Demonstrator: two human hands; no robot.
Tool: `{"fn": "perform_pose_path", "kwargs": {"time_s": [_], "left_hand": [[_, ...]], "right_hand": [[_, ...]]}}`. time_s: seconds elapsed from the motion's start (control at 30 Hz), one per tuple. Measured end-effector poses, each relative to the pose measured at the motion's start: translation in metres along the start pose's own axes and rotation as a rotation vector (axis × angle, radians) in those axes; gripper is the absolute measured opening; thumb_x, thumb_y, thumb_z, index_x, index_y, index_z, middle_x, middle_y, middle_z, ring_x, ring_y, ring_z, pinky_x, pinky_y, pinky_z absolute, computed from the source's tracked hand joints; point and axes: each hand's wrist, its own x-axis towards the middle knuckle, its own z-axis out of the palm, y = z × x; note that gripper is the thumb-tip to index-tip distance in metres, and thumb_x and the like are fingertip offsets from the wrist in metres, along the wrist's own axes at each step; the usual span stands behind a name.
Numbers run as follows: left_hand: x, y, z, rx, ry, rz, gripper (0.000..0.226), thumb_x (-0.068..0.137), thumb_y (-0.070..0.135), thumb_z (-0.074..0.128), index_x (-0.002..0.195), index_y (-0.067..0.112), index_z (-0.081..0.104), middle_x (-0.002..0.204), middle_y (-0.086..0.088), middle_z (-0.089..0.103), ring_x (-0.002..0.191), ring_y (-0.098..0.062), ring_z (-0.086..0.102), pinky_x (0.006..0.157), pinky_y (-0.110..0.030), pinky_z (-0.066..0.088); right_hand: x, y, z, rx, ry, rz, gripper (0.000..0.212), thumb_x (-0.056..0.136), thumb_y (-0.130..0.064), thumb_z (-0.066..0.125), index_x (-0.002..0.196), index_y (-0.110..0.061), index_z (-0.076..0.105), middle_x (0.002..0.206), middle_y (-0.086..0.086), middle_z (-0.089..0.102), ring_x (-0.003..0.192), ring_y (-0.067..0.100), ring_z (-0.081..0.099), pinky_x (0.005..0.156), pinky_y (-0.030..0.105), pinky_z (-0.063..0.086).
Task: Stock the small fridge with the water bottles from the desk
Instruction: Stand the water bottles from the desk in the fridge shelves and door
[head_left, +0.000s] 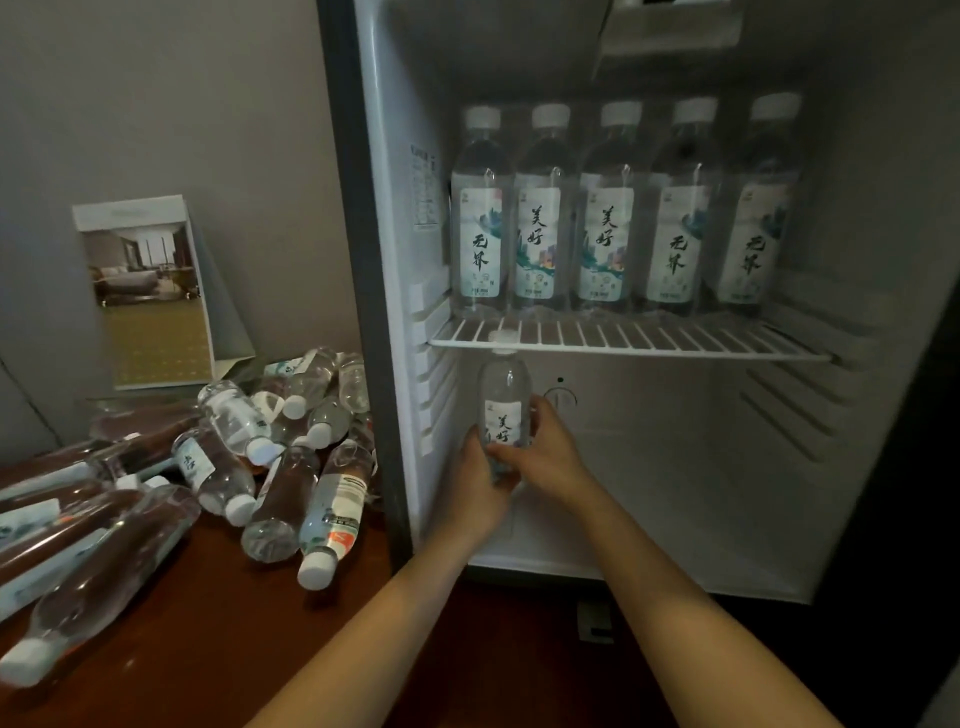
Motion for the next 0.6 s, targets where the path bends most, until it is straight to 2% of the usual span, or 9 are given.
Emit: {"fn": "perform_pose_path", "kwargs": {"time_s": [0.07, 0.17, 0.27, 0.33, 0.43, 0.53, 0.6], "left_hand": [[0.01, -0.004, 0.003, 0.017, 0.033, 0.02, 0.058, 0.078, 0.006, 0.064, 0.131, 0.019, 0.042, 0.121, 0.002, 0.057, 0.109, -0.009, 0.056, 0.09, -0.021, 0.047], [0.023, -0.006, 0.006, 0.024, 0.068, 0.009, 0.057, 0.08, 0.003, 0.063, 0.132, 0.01, 0.041, 0.124, -0.004, 0.056, 0.109, -0.009, 0.056, 0.089, -0.015, 0.045], [0.031, -0.005, 0.009, 0.019, 0.11, -0.04, 0.055, 0.081, -0.001, 0.06, 0.132, 0.003, 0.04, 0.127, -0.014, 0.054, 0.115, -0.021, 0.054, 0.098, -0.035, 0.046], [0.035, -0.005, 0.01, 0.039, 0.124, -0.073, 0.054, 0.083, 0.0, 0.059, 0.133, 0.002, 0.037, 0.13, -0.015, 0.05, 0.118, -0.024, 0.051, 0.099, -0.031, 0.042], [0.039, -0.006, 0.012, 0.077, 0.145, -0.106, 0.053, 0.085, 0.003, 0.058, 0.133, 0.003, 0.036, 0.131, -0.013, 0.049, 0.119, -0.022, 0.049, 0.09, -0.02, 0.037], [0.043, -0.007, 0.013, 0.111, 0.163, -0.144, 0.049, 0.087, 0.005, 0.055, 0.132, 0.003, 0.034, 0.132, -0.015, 0.049, 0.12, -0.024, 0.049, 0.09, -0.021, 0.036], [0.043, -0.006, 0.013, 0.127, 0.161, -0.169, 0.052, 0.088, 0.007, 0.054, 0.134, 0.004, 0.031, 0.135, -0.016, 0.046, 0.122, -0.026, 0.047, 0.096, -0.025, 0.036]], "right_hand": [[0.013, 0.003, 0.003, -0.001, 0.029, 0.014, 0.067, 0.069, -0.004, 0.078, 0.127, -0.008, 0.044, 0.117, 0.01, 0.061, 0.096, 0.012, 0.057, 0.071, 0.013, 0.046], [0.026, 0.008, 0.007, -0.006, 0.058, 0.02, 0.066, 0.069, -0.006, 0.079, 0.126, -0.006, 0.044, 0.118, 0.012, 0.062, 0.101, 0.017, 0.059, 0.08, 0.024, 0.047], [0.036, 0.01, 0.011, -0.011, 0.07, 0.024, 0.066, 0.07, -0.008, 0.079, 0.126, -0.004, 0.044, 0.119, 0.013, 0.062, 0.105, 0.022, 0.06, 0.081, 0.024, 0.047], [0.042, 0.01, 0.014, -0.019, 0.078, 0.024, 0.067, 0.07, -0.01, 0.08, 0.126, -0.003, 0.045, 0.119, 0.013, 0.062, 0.105, 0.022, 0.06, 0.078, 0.022, 0.046], [0.048, 0.012, 0.017, -0.029, 0.086, 0.029, 0.066, 0.07, -0.012, 0.08, 0.126, -0.003, 0.045, 0.119, 0.013, 0.061, 0.104, 0.022, 0.061, 0.074, 0.02, 0.044], [0.052, 0.013, 0.021, -0.046, 0.097, 0.022, 0.066, 0.07, -0.013, 0.08, 0.126, -0.004, 0.045, 0.119, 0.013, 0.062, 0.105, 0.023, 0.061, 0.076, 0.022, 0.045], [0.053, 0.013, 0.022, -0.06, 0.103, 0.013, 0.066, 0.07, -0.014, 0.08, 0.125, -0.004, 0.045, 0.118, 0.014, 0.062, 0.104, 0.024, 0.061, 0.076, 0.023, 0.046]]}}
